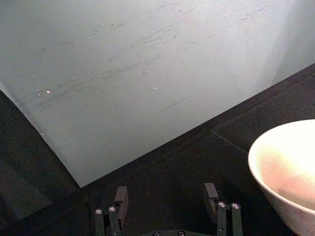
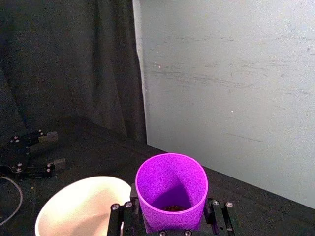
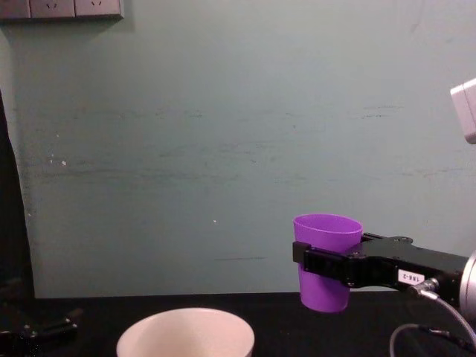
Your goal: Pick up the cup and pour the mung beans from the cup into the bowl.
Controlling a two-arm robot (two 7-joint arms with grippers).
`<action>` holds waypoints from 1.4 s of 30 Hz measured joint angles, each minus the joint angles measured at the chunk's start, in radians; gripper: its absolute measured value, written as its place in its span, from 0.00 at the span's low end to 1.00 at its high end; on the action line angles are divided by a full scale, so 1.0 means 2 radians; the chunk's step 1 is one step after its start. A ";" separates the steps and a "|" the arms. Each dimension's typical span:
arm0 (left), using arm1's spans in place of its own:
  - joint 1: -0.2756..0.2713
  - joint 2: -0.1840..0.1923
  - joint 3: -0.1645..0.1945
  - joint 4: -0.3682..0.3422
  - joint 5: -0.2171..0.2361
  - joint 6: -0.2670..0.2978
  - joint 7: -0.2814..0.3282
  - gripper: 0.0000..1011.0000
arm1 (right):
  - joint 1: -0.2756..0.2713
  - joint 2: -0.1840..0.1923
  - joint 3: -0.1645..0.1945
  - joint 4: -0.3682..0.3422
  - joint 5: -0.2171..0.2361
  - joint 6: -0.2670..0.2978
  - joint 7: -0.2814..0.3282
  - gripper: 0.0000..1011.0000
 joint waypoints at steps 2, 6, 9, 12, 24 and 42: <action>0.000 0.000 0.000 0.000 0.000 0.000 0.000 1.00 | 0.000 0.000 0.000 0.000 0.000 0.000 0.000 0.72; 0.000 0.000 0.000 0.000 0.000 0.000 0.000 1.00 | 0.000 0.000 0.000 0.000 0.000 0.000 0.000 0.72; 0.000 0.000 0.000 0.000 0.000 0.000 0.000 1.00 | 0.000 0.000 0.000 0.001 0.000 -0.001 0.000 0.72; 0.000 0.000 0.000 0.000 0.000 0.000 0.000 1.00 | 0.000 0.000 0.000 0.001 0.000 -0.001 0.000 0.72; 0.000 0.000 0.000 0.000 0.000 0.000 0.000 1.00 | 0.000 0.000 0.000 0.001 -0.001 -0.001 0.001 0.72; 0.000 0.000 0.000 0.000 0.000 0.000 0.000 1.00 | 0.000 0.000 0.000 0.001 -0.001 -0.001 0.001 0.72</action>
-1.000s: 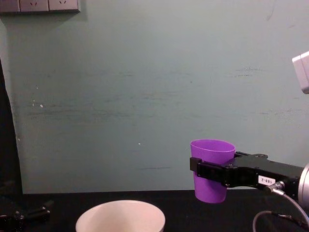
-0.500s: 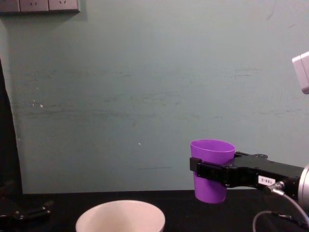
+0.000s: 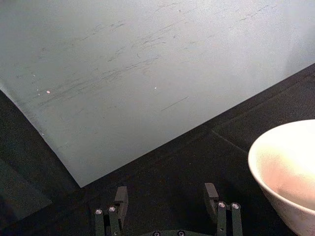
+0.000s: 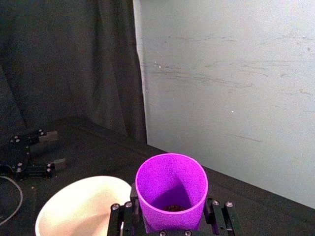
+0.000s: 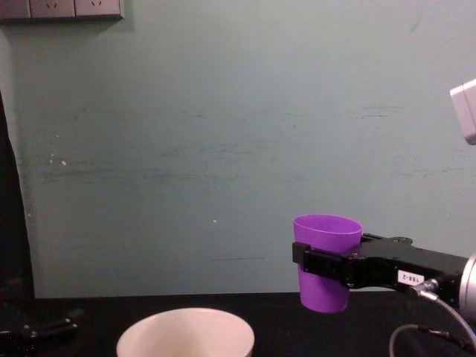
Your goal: Pick up the cup and pour the mung beans from the cup into the bowl.
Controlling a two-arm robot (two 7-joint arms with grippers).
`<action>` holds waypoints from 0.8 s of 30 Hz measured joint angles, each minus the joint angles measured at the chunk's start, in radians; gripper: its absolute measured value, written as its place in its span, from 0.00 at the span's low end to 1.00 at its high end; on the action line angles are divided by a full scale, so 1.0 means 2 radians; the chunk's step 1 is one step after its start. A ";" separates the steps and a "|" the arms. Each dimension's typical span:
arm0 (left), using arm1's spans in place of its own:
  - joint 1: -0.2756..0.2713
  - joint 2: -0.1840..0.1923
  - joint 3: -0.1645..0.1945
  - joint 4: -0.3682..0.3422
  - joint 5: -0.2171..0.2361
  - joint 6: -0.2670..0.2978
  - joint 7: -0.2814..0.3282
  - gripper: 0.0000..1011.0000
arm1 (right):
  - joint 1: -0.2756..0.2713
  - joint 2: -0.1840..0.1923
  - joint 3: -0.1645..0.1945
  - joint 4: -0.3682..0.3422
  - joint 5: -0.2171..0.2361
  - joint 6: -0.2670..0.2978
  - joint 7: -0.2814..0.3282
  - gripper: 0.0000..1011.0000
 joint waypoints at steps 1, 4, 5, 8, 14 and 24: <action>0.000 0.000 0.000 0.000 0.000 0.000 0.000 1.00 | 0.000 0.000 0.000 0.000 0.000 0.000 0.000 0.72; 0.000 0.000 0.000 0.000 0.000 0.000 0.000 1.00 | 0.000 0.000 0.000 0.000 0.000 0.000 0.000 0.72; 0.000 0.000 0.000 0.000 0.000 0.000 0.000 1.00 | 0.000 0.000 0.000 0.000 0.000 0.000 0.000 0.72; 0.000 0.000 0.000 0.000 0.000 0.000 0.000 1.00 | 0.000 0.000 0.000 0.000 0.000 0.000 0.000 0.72; 0.000 0.000 0.000 0.000 0.000 0.000 0.000 1.00 | 0.000 0.000 0.000 0.000 0.000 0.000 0.000 0.72; 0.000 0.000 0.000 0.000 0.000 0.000 0.000 1.00 | 0.000 0.000 0.000 0.000 0.000 0.000 0.000 0.72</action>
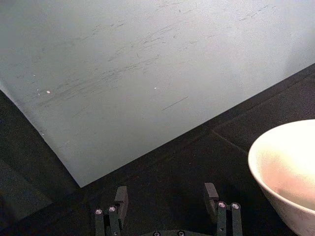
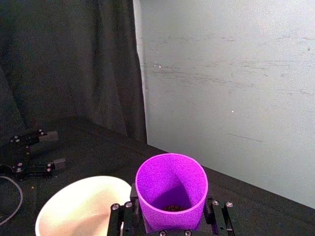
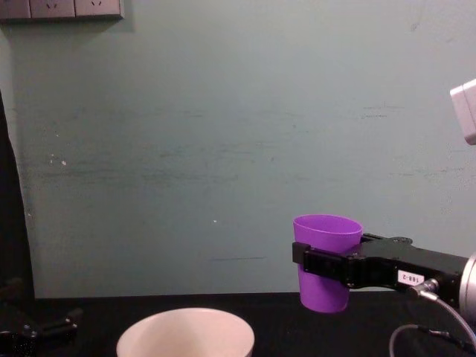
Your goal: Pick up the cup and pour the mung beans from the cup into the bowl.
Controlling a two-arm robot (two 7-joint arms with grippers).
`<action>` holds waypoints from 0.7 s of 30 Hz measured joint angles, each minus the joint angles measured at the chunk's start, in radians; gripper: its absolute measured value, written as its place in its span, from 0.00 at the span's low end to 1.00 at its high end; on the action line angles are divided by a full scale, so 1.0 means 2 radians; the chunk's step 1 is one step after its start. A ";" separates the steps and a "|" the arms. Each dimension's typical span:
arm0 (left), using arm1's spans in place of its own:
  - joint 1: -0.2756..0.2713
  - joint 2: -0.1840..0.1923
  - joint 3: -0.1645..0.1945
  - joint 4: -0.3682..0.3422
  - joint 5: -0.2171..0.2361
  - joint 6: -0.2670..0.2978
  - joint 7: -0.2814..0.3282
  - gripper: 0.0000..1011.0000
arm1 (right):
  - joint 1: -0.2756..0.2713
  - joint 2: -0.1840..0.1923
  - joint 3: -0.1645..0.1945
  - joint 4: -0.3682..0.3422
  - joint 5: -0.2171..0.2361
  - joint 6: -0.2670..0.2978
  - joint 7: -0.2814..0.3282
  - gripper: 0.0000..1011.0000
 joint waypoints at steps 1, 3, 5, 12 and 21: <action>0.000 0.000 0.000 0.000 0.000 0.000 0.000 1.00 | 0.000 0.000 0.000 0.000 0.000 0.000 0.000 0.72; 0.000 0.000 0.000 0.000 0.000 0.000 0.000 1.00 | 0.000 0.000 0.000 0.000 0.000 0.000 0.000 0.72; 0.000 0.000 0.000 0.000 0.000 0.000 0.000 1.00 | 0.000 0.000 0.000 0.000 0.000 0.000 0.000 0.72; 0.000 0.000 0.000 0.000 0.000 0.000 0.000 1.00 | 0.000 0.000 0.000 0.000 0.000 0.000 0.000 0.72; 0.000 0.000 0.000 0.000 0.000 0.000 0.000 1.00 | 0.000 0.000 0.000 0.000 0.000 0.000 0.000 0.72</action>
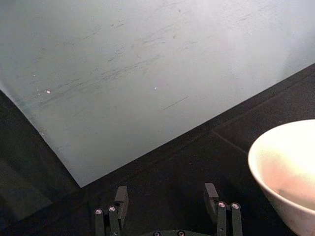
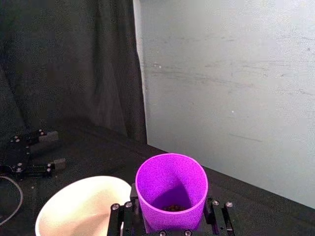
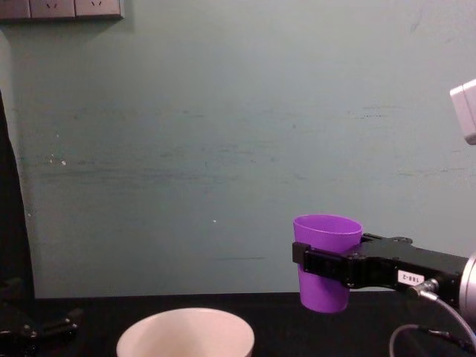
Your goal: Pick up the cup and pour the mung beans from the cup into the bowl.
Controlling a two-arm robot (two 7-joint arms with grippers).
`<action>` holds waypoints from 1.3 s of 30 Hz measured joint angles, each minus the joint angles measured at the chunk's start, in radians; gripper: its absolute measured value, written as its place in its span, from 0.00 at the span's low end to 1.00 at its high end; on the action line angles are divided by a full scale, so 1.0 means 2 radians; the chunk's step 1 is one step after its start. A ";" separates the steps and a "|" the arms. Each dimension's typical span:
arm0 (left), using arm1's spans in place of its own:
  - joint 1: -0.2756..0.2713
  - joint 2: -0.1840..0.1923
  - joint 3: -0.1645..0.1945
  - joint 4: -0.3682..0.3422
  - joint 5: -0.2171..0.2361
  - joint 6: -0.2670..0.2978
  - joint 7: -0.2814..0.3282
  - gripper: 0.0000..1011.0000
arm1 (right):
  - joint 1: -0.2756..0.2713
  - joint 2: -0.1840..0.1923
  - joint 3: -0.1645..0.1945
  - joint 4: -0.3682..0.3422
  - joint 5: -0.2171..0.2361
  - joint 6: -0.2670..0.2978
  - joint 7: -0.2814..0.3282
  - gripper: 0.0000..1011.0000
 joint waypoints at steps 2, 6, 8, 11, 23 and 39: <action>0.000 0.000 0.000 0.000 0.000 0.000 0.000 1.00 | 0.000 0.000 0.000 0.000 0.000 0.000 0.000 0.72; 0.000 0.000 0.000 0.000 0.000 0.000 0.000 1.00 | 0.000 0.000 0.000 0.000 0.000 0.000 0.000 0.72; 0.000 0.000 0.000 0.000 0.000 0.000 0.000 1.00 | 0.000 0.000 0.000 0.000 0.000 0.000 0.000 0.72; 0.000 0.000 0.000 0.000 0.000 0.000 0.000 1.00 | 0.000 0.000 0.000 0.000 0.000 0.000 0.000 0.72; 0.000 0.000 0.000 0.000 0.000 0.000 0.000 1.00 | 0.000 0.000 0.000 0.000 0.000 0.000 0.000 0.72; 0.000 0.000 0.000 0.000 0.000 0.000 0.000 1.00 | 0.000 0.000 0.000 0.000 0.000 0.000 0.000 0.72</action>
